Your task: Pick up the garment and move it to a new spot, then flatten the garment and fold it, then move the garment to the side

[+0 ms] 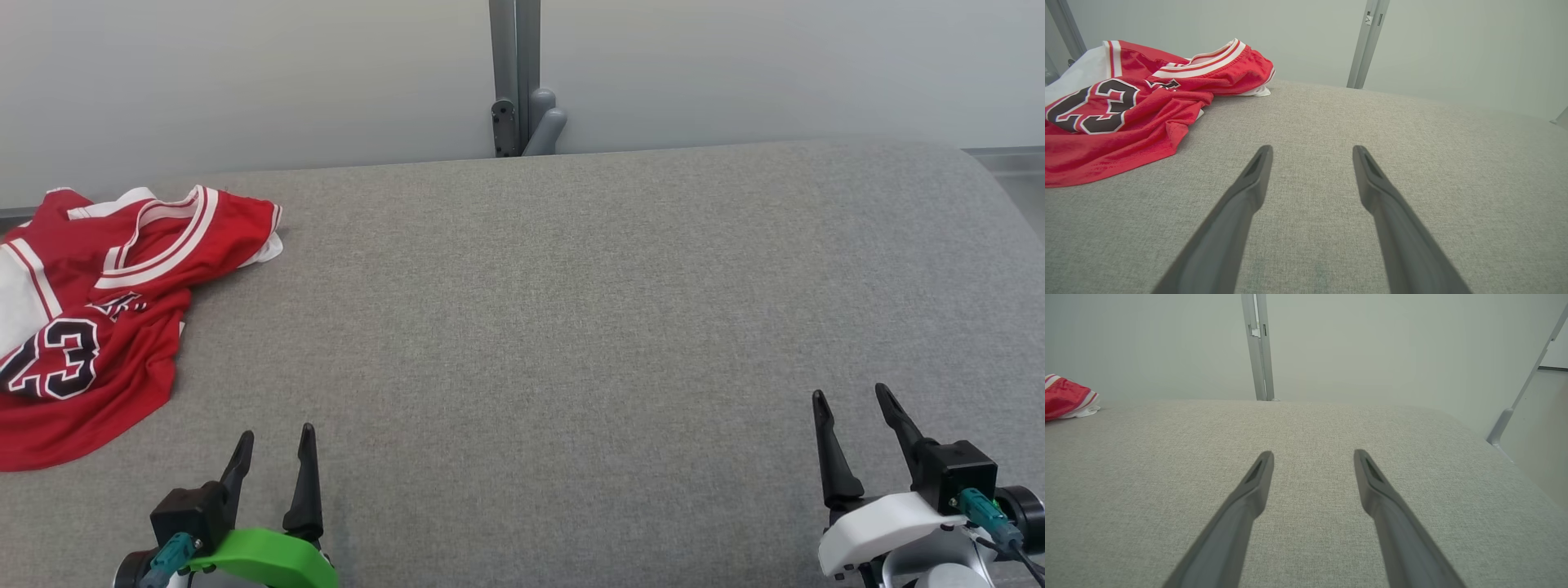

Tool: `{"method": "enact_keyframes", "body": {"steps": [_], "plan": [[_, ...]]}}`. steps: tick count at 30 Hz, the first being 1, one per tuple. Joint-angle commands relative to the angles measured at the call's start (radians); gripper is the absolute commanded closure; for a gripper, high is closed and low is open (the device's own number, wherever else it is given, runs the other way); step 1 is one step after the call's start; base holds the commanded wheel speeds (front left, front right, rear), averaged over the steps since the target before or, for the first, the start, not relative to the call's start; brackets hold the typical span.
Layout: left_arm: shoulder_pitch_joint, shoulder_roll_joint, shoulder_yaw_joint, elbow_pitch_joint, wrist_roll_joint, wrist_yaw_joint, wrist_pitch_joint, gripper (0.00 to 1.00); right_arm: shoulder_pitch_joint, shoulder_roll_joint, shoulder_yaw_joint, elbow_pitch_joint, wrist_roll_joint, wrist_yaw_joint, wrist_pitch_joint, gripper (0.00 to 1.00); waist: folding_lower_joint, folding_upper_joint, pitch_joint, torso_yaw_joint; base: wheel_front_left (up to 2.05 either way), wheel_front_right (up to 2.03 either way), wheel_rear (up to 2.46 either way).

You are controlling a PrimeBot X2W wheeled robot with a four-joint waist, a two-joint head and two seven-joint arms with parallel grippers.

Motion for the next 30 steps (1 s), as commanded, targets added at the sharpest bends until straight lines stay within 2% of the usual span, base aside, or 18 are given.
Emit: {"method": "enact_keyframes", "body": {"steps": [1, 13, 30], "plan": [[-0.001, 0.003, -0.002, 0.003, 0.006, -0.004, -0.01, 0.0, 0.002, -0.003, 0.001, 0.001, -0.02, 0.0, -0.01, 0.0, 0.0, 0.0, 0.0, 0.0, 0.0, 0.0, 0.0], [-0.02, -0.001, -0.012, 0.024, -0.008, -0.004, -0.028, 0.0, 0.008, -0.003, 0.0, 0.022, -0.075, 0.0, -0.028, 0.0, 0.0, 0.0, -0.001, 0.0, 0.0, 0.0, 0.0], [-0.029, 0.003, -0.021, 0.038, -0.017, -0.004, -0.027, 0.0, 0.007, 0.0, 0.003, 0.013, -0.074, 0.0, -0.027, 0.0, 0.0, 0.0, -0.008, 0.018, 0.0, 0.0, 0.0]]}}
